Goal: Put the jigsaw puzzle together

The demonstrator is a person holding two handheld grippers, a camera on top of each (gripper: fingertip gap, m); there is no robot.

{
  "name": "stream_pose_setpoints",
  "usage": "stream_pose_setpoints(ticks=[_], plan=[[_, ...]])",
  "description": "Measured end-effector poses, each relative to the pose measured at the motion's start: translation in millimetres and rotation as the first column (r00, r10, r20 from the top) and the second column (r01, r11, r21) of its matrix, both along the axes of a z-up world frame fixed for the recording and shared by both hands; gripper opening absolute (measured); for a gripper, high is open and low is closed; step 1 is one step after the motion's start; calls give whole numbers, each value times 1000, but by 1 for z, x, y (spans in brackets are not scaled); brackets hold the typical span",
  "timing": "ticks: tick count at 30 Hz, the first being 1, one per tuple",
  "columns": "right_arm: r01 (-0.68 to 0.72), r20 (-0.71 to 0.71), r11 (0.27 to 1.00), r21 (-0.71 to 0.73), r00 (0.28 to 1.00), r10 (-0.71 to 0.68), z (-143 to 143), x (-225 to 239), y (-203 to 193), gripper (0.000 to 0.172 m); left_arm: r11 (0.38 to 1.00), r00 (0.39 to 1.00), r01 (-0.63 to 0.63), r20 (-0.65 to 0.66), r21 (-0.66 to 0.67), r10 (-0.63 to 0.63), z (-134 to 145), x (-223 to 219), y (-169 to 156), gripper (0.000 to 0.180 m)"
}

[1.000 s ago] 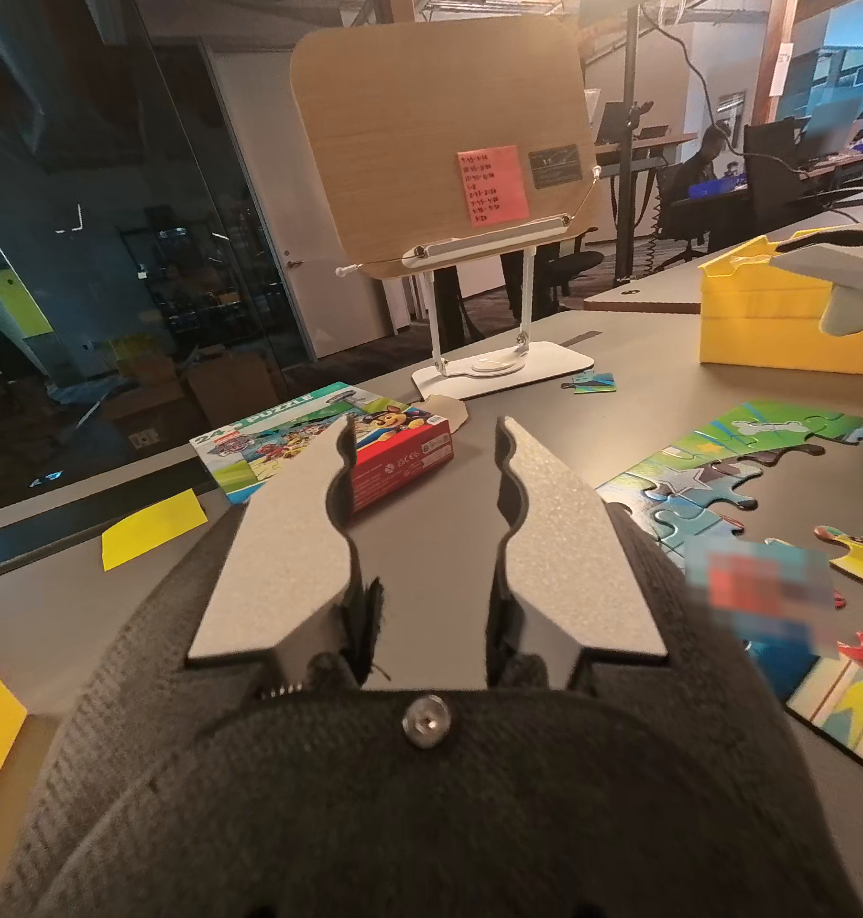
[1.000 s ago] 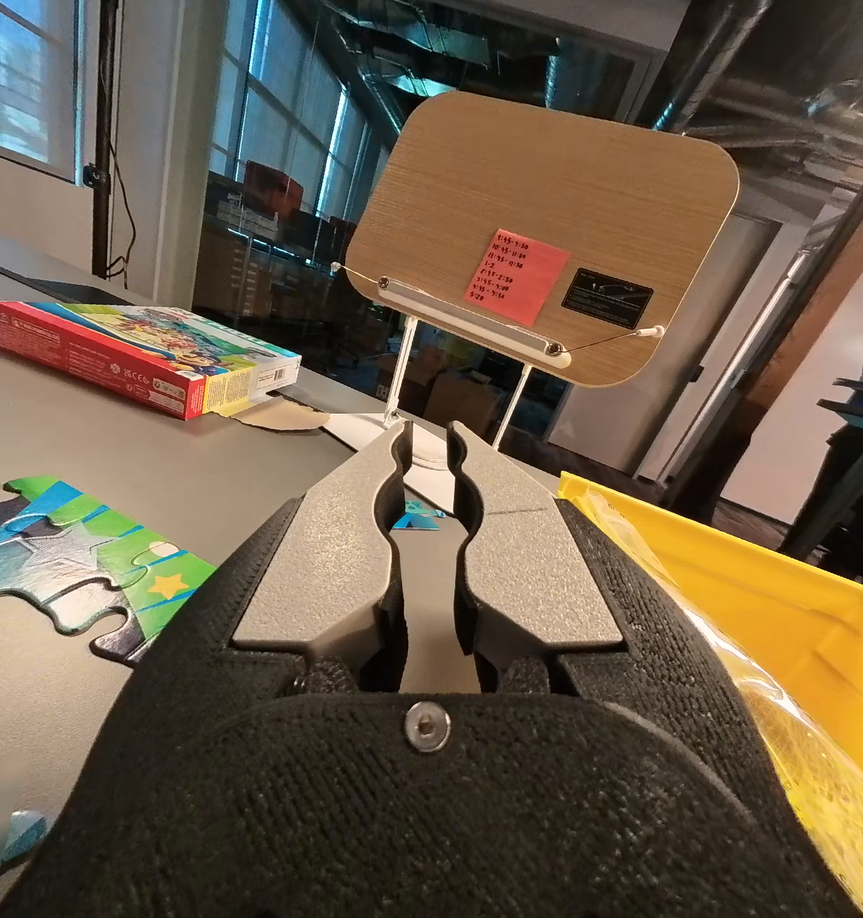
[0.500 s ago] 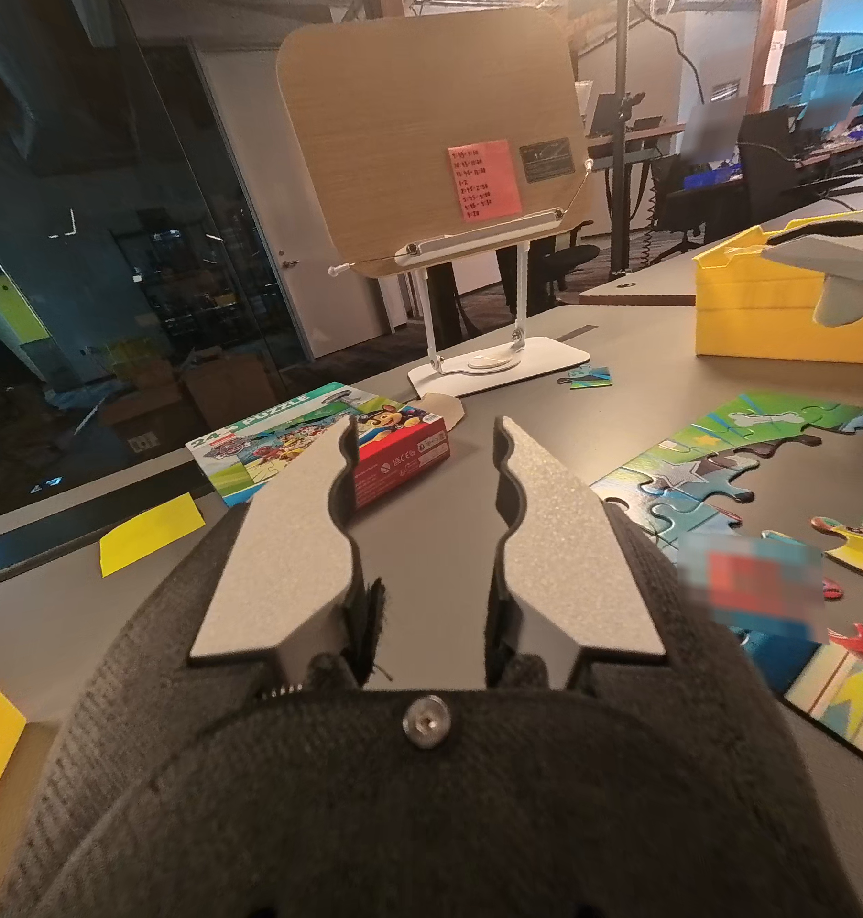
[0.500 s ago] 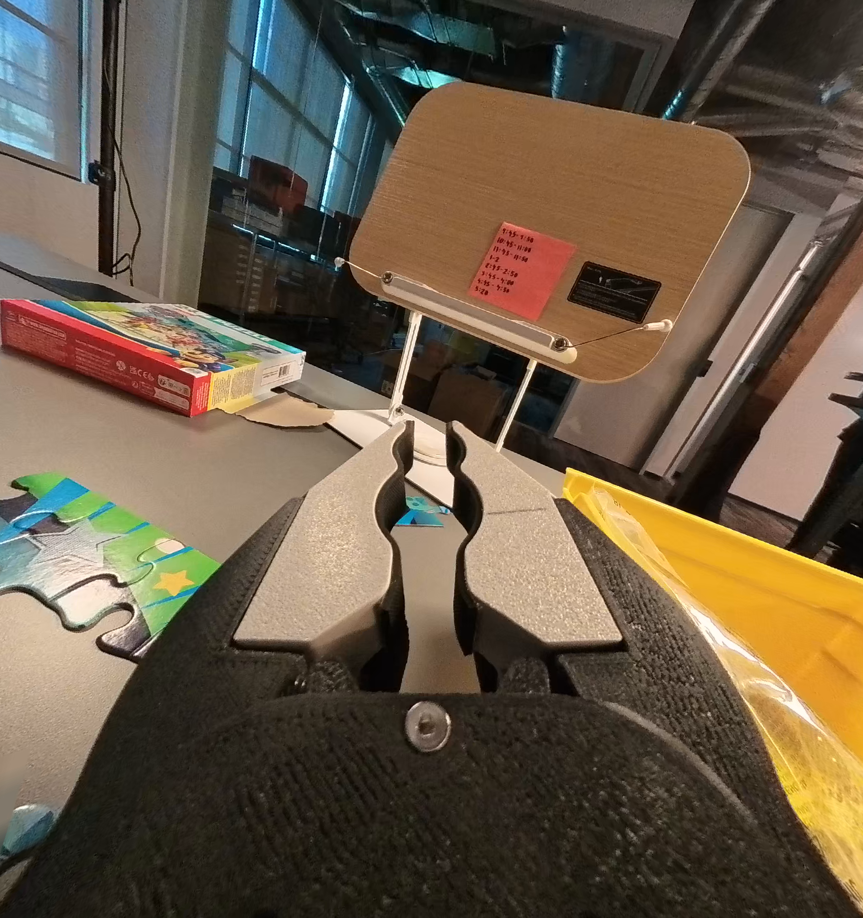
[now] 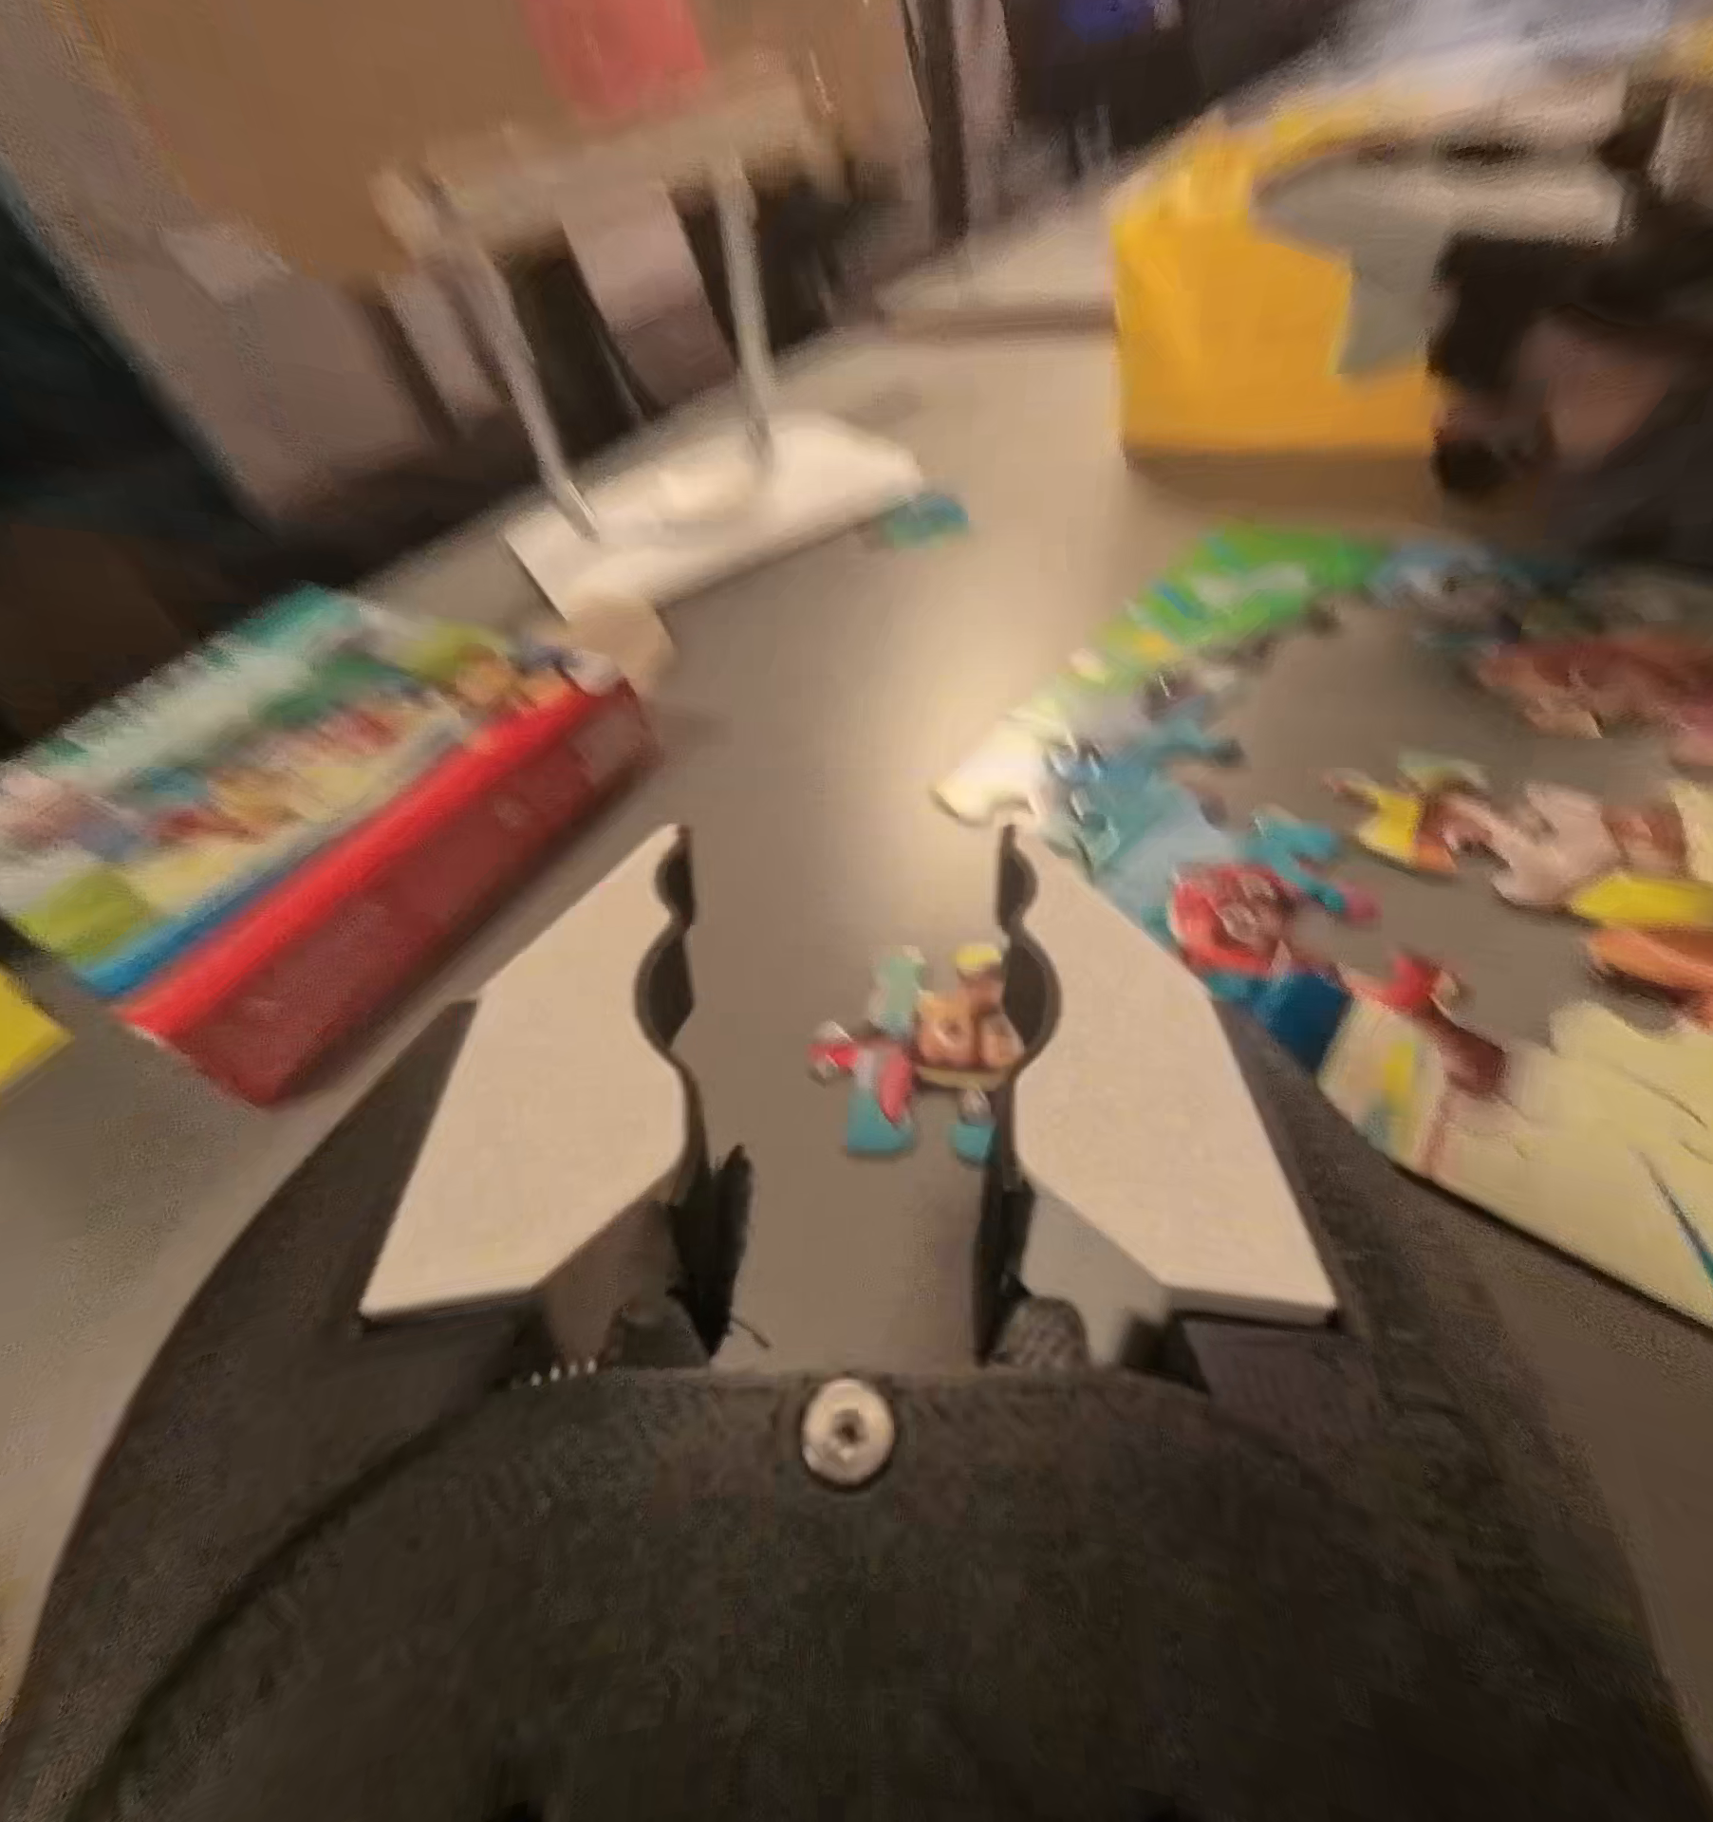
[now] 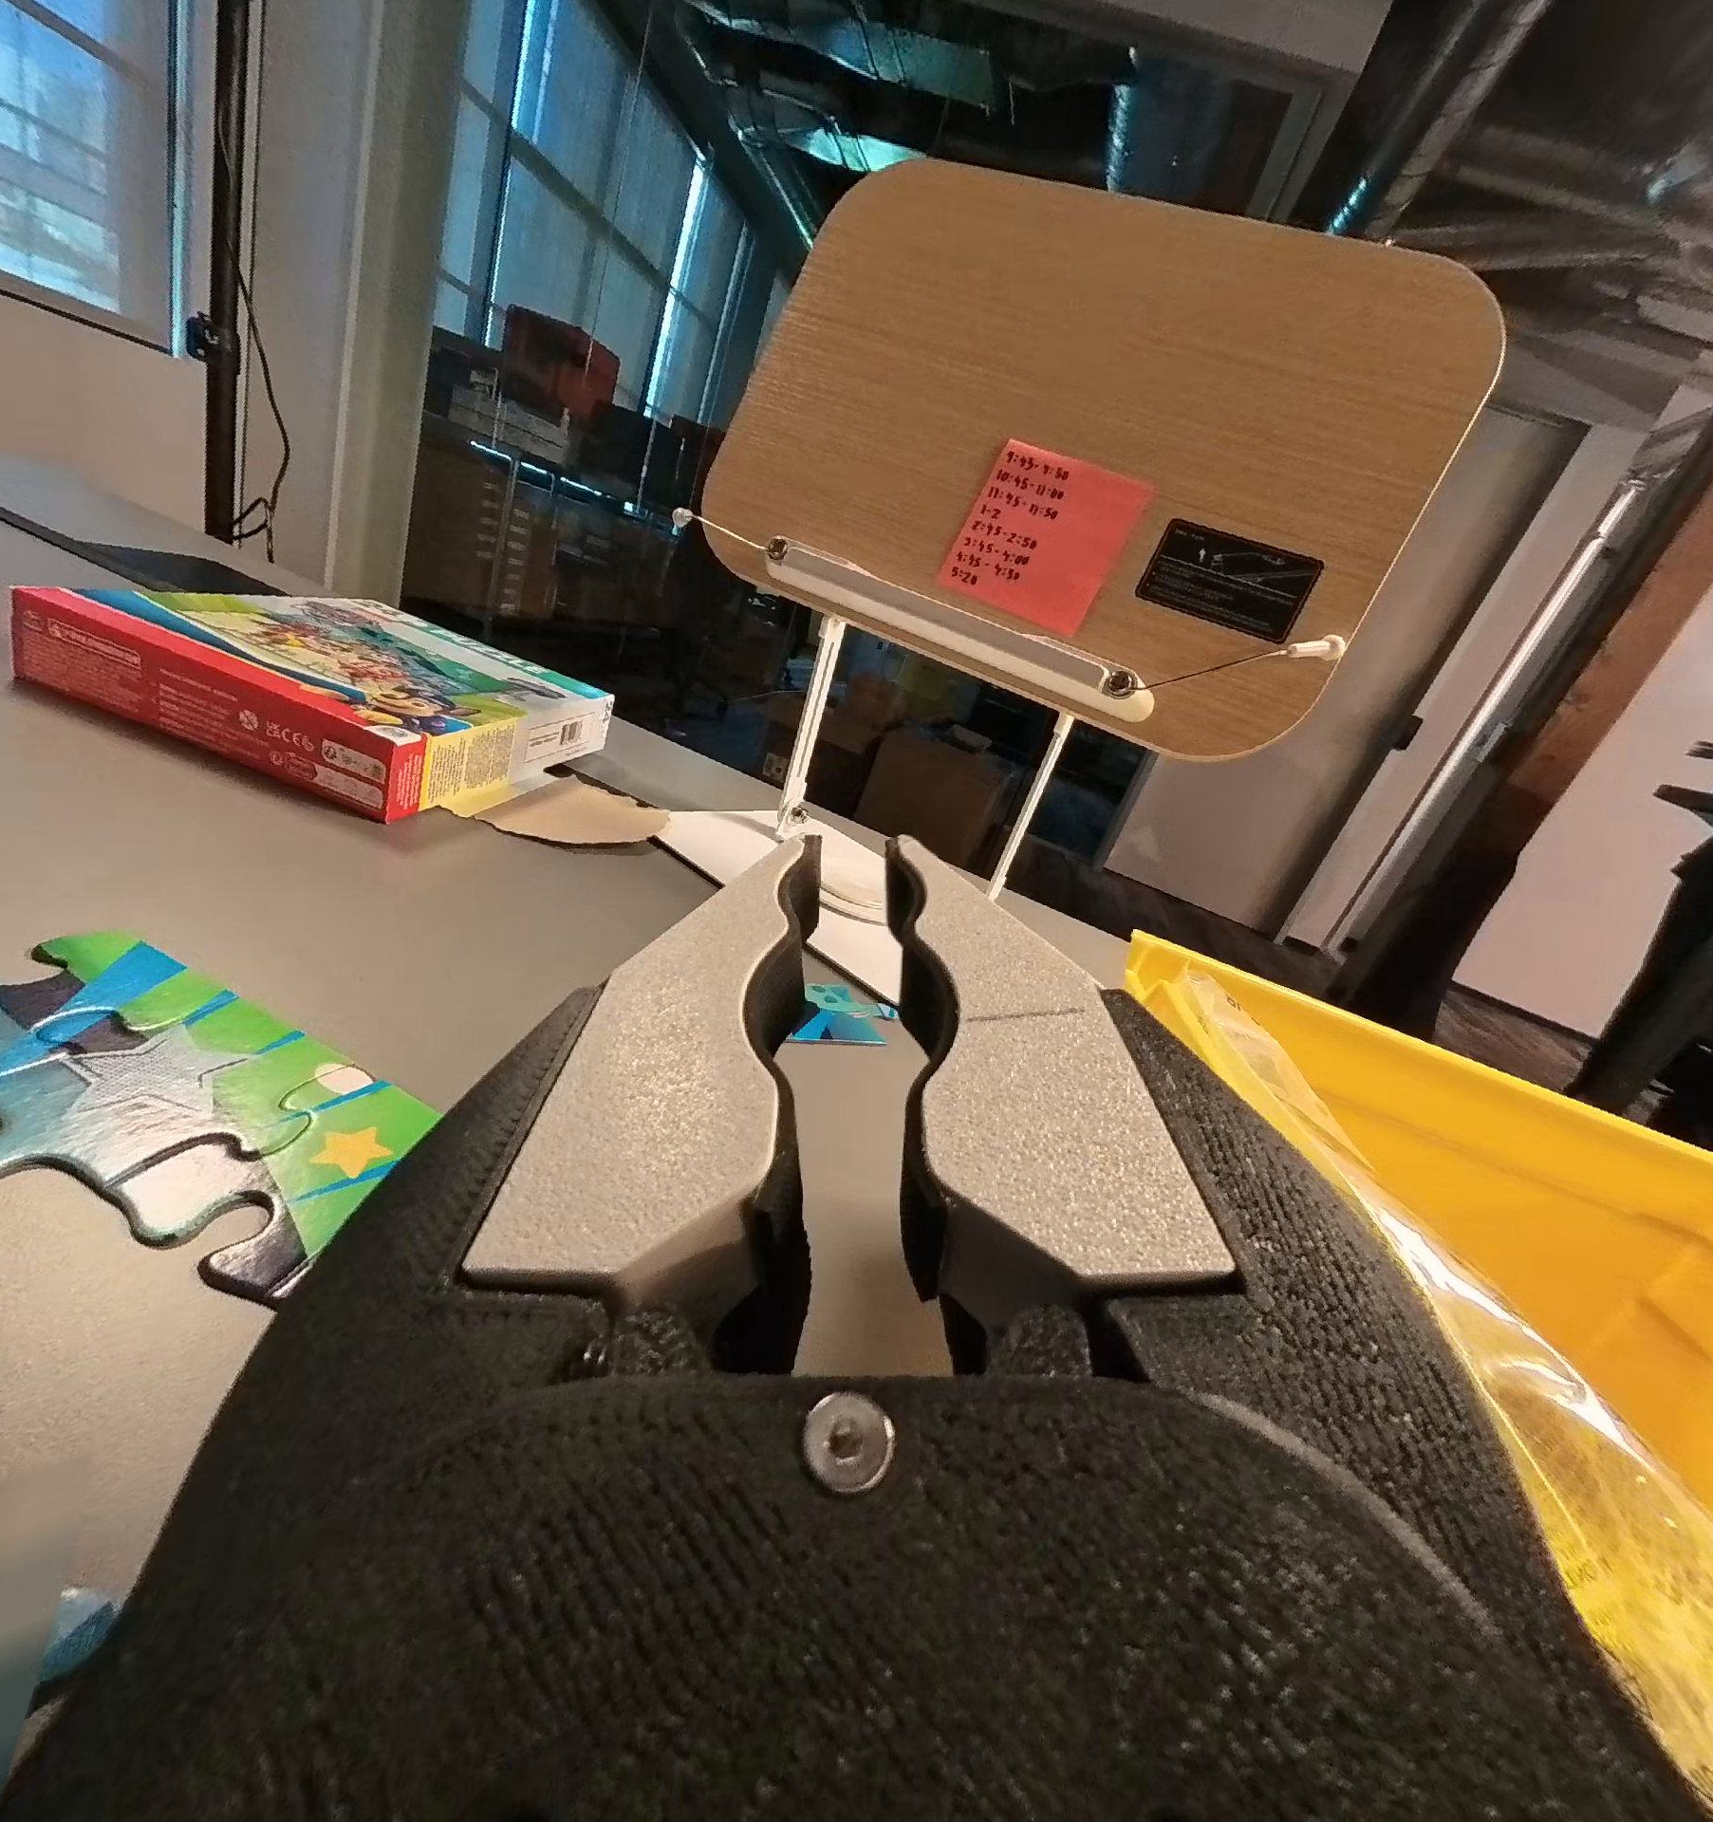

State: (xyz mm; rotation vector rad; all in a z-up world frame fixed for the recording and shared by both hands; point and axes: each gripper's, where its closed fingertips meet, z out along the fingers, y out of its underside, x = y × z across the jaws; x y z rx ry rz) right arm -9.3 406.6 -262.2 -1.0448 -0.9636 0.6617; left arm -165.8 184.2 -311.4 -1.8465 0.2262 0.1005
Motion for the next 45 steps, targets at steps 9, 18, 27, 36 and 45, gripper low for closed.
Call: stream_pose_setpoints(ticks=[9,18,27,36,45], plan=[[-3,16,1000,16,1000,3,-1,-2,-2,12,928,996,85,30,-362,-79,-63,15,-5,60],[-5,34,1000,25,999,5,-4,-5,-4,11,920,1000,12,11,-391,-8,-68,4,-3,48],[-3,37,1000,26,999,2,-4,-5,-4,12,904,982,-164,17,-395,186,-68,-30,-6,48],[-100,337,990,-103,932,129,-35,-57,-3,34,853,888,-455,-198,-254,415,-50,-93,-20,46],[197,859,873,-446,367,357,-106,-109,59,76,889,888,-453,-111,-59,446,-17,-99,-19,47]])
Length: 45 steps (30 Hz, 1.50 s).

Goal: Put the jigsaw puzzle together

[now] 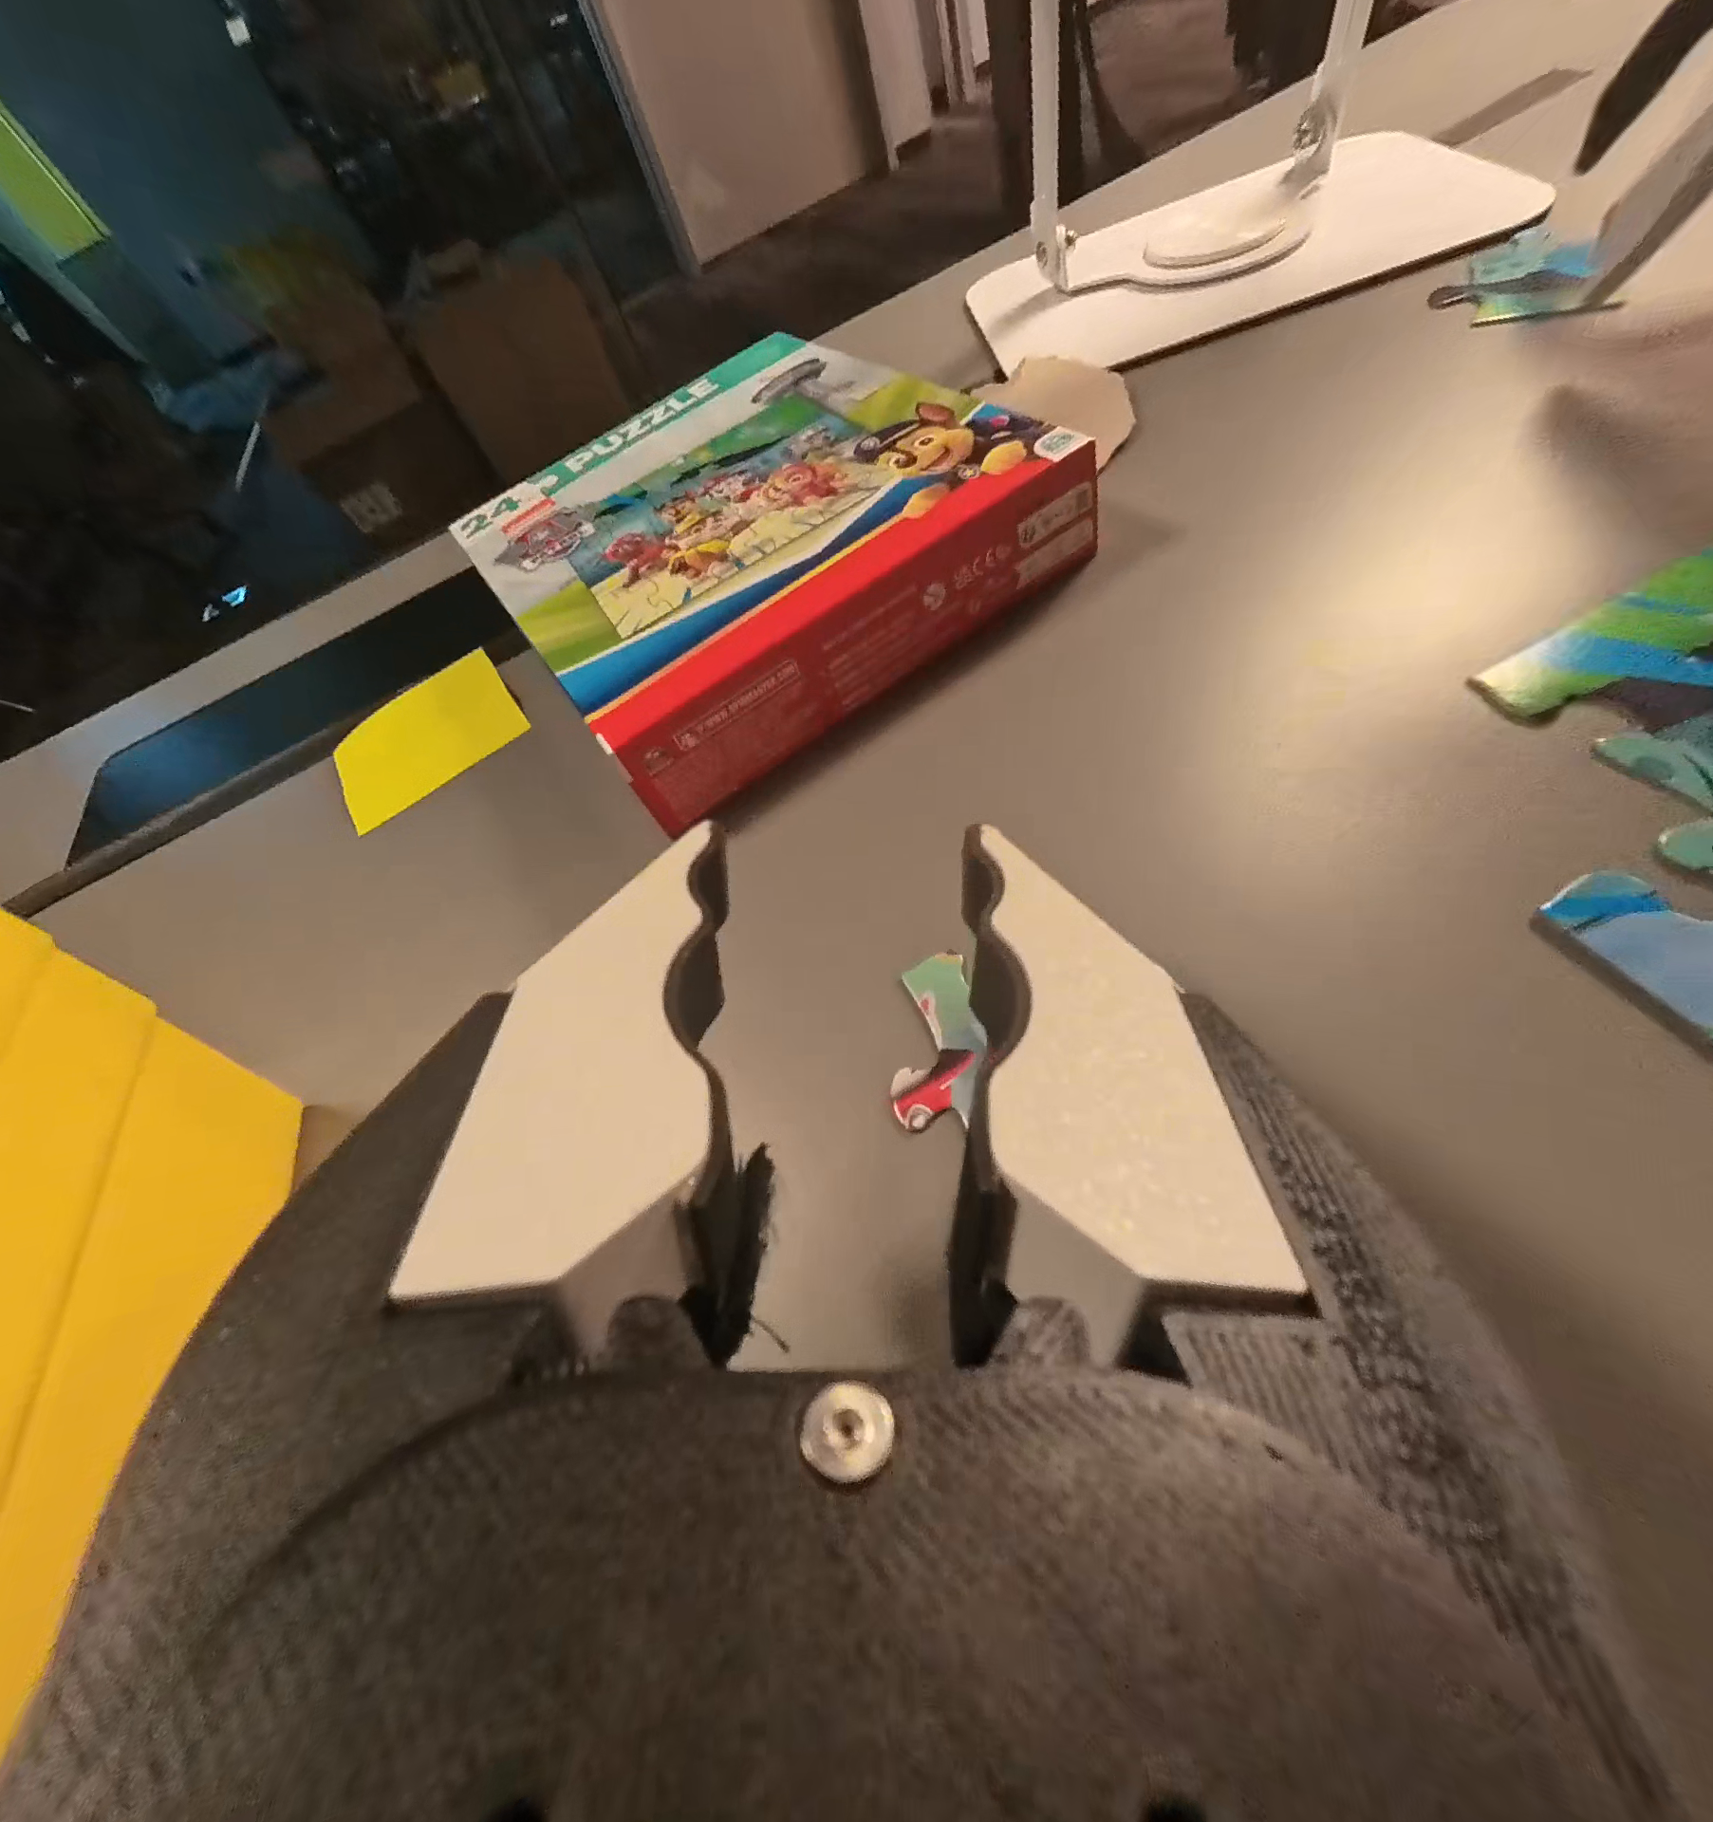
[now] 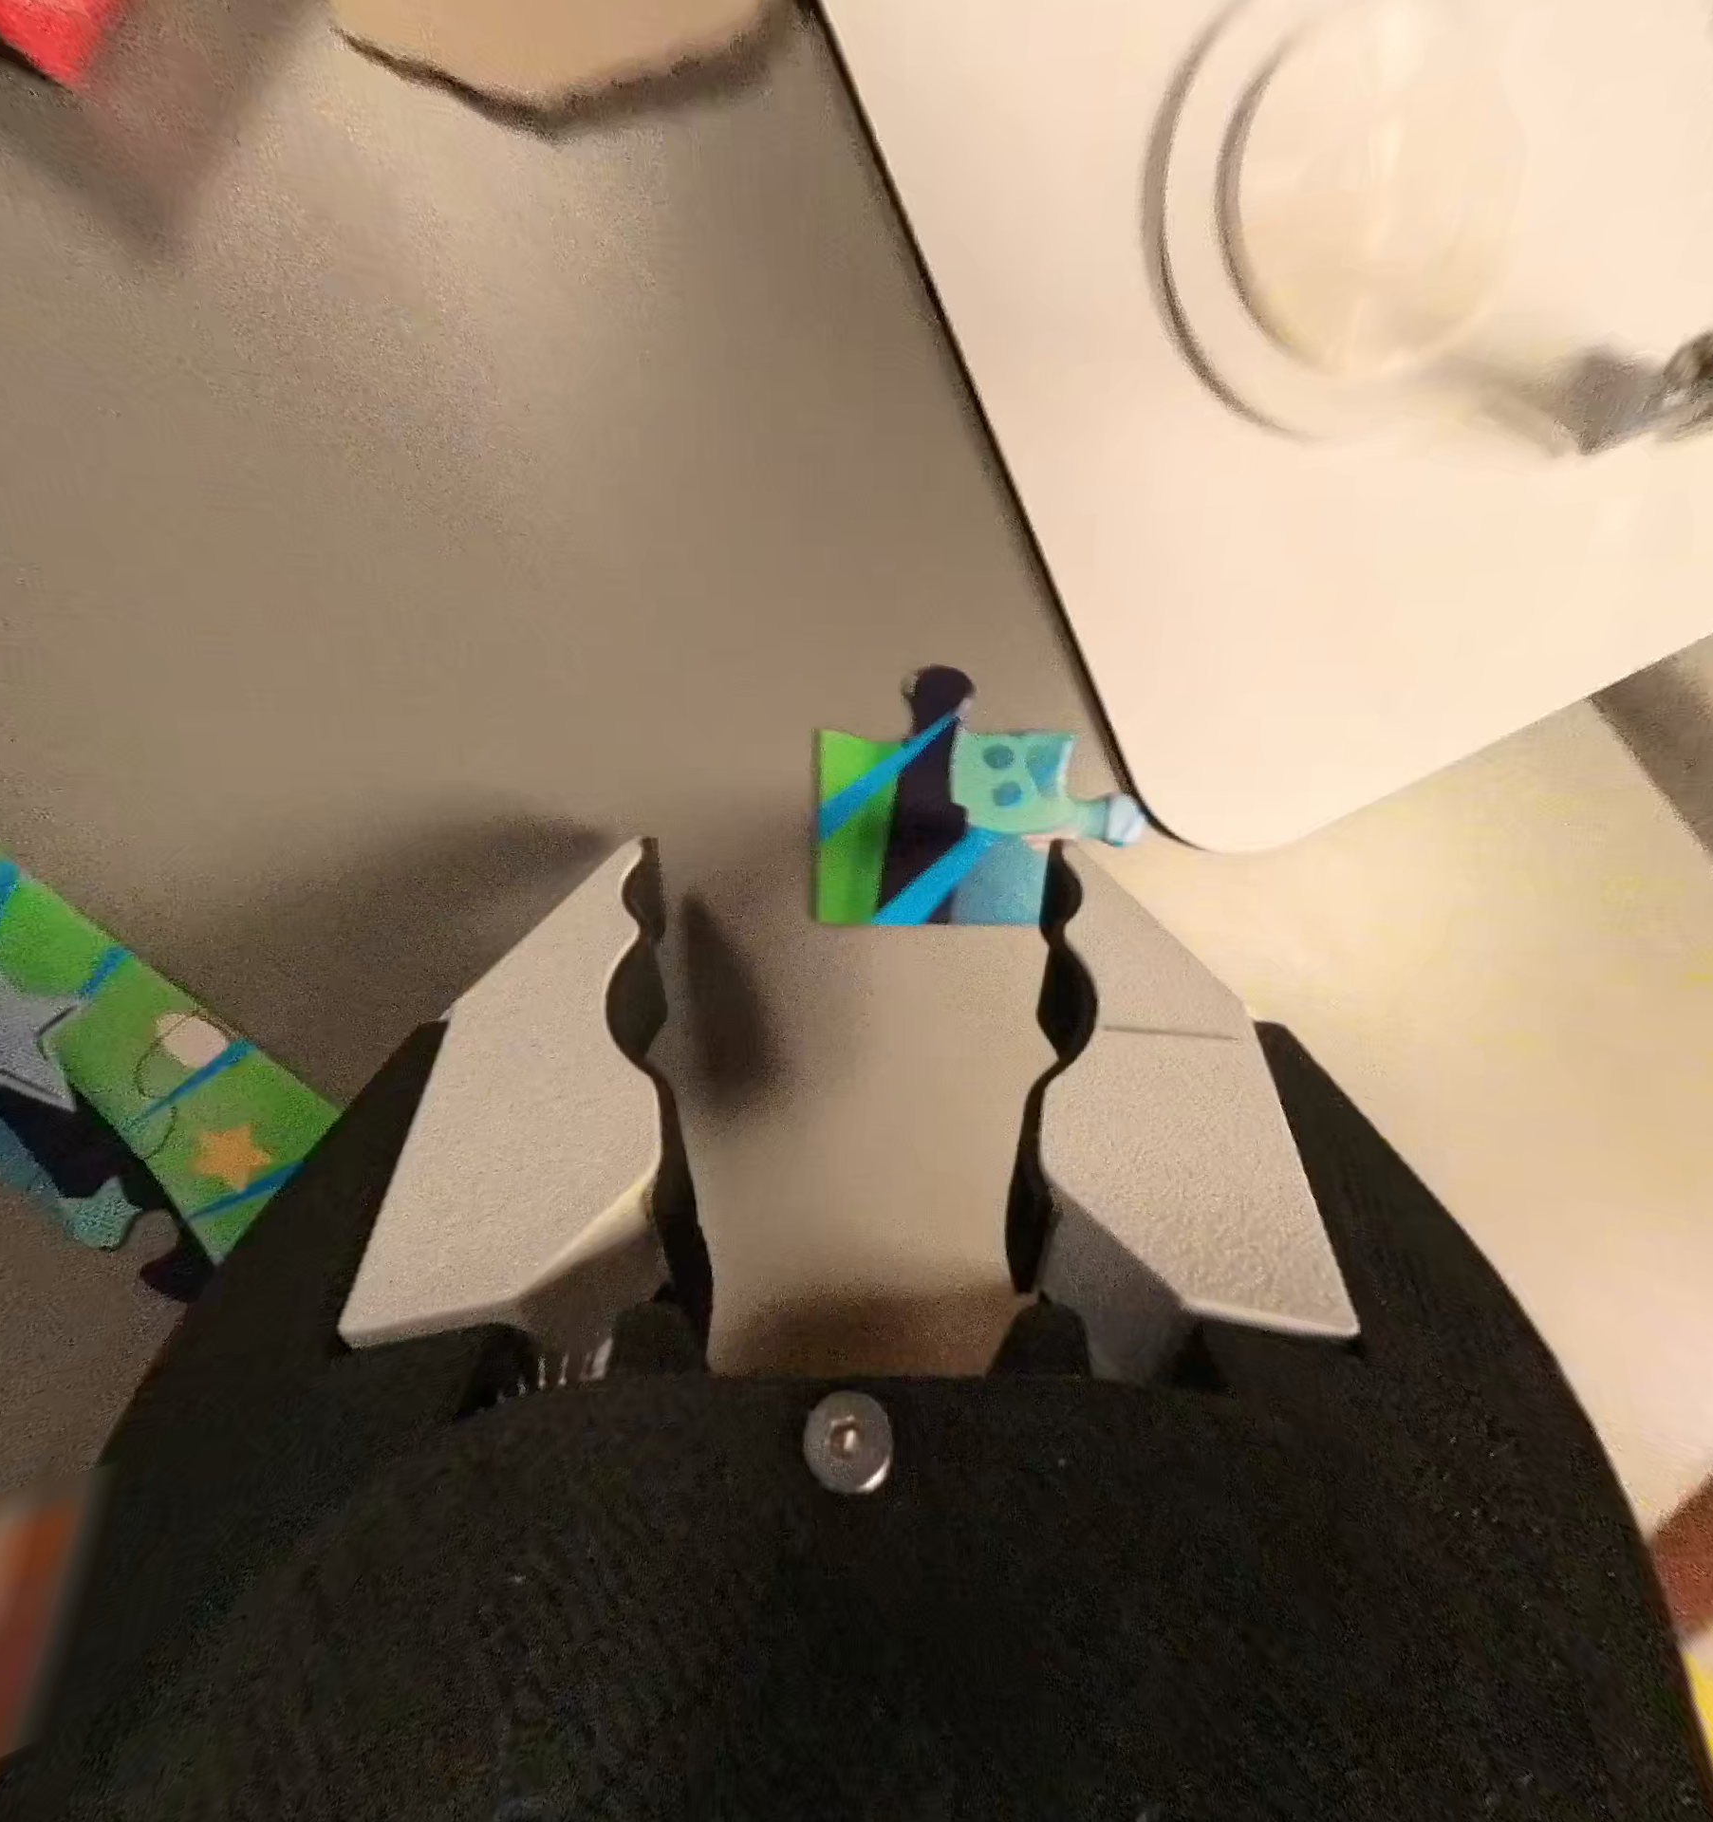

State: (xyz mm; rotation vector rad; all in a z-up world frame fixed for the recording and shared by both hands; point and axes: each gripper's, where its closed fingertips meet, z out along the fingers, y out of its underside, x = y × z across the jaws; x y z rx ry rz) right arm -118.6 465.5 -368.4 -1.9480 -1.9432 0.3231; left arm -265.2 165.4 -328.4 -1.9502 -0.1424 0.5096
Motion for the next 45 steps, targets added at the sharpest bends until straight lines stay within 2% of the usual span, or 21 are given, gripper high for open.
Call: stream_pose_setpoints(ticks=[3,8,9,13,17,18,19,20,25,30,35,45], plan=[[70,138,996,-47,988,-63,-8,6,17,72,1000,999,3,-39,3,-3,3,-1,-1,47],[128,236,984,-126,967,-95,-19,15,22,69,1000,999,6,-46,28,-5,10,-1,-2,47],[127,236,984,-122,967,-96,-20,14,24,61,999,999,7,-43,32,-5,11,0,-2,47],[114,255,986,-121,964,-80,-19,14,23,53,999,999,15,-37,39,-13,13,1,-1,47],[85,248,991,-106,967,-57,-19,12,19,52,998,999,35,-41,56,-33,16,6,0,47],[75,230,991,-113,972,-47,-17,10,16,29,998,998,39,-43,58,-36,17,7,0,47],[64,181,992,-108,982,-44,-12,4,15,15,997,998,39,-45,60,-37,18,7,0,47],[56,137,993,-100,990,-42,-7,-1,14,9,997,998,40,-47,62,-37,19,7,0,47],[32,132,999,-30,991,-28,-2,1,16,9,996,998,50,-30,79,-47,21,9,0,47],[111,173,992,-64,980,-99,-16,9,21,2,995,998,57,-35,85,-54,22,11,1,46],[101,174,993,-69,981,-87,-17,7,11,0,994,998,66,-31,90,-63,23,13,1,46],[6,143,975,-222,989,26,-16,-11,-44,0,993,996,81,-42,81,-78,23,17,3,46]])
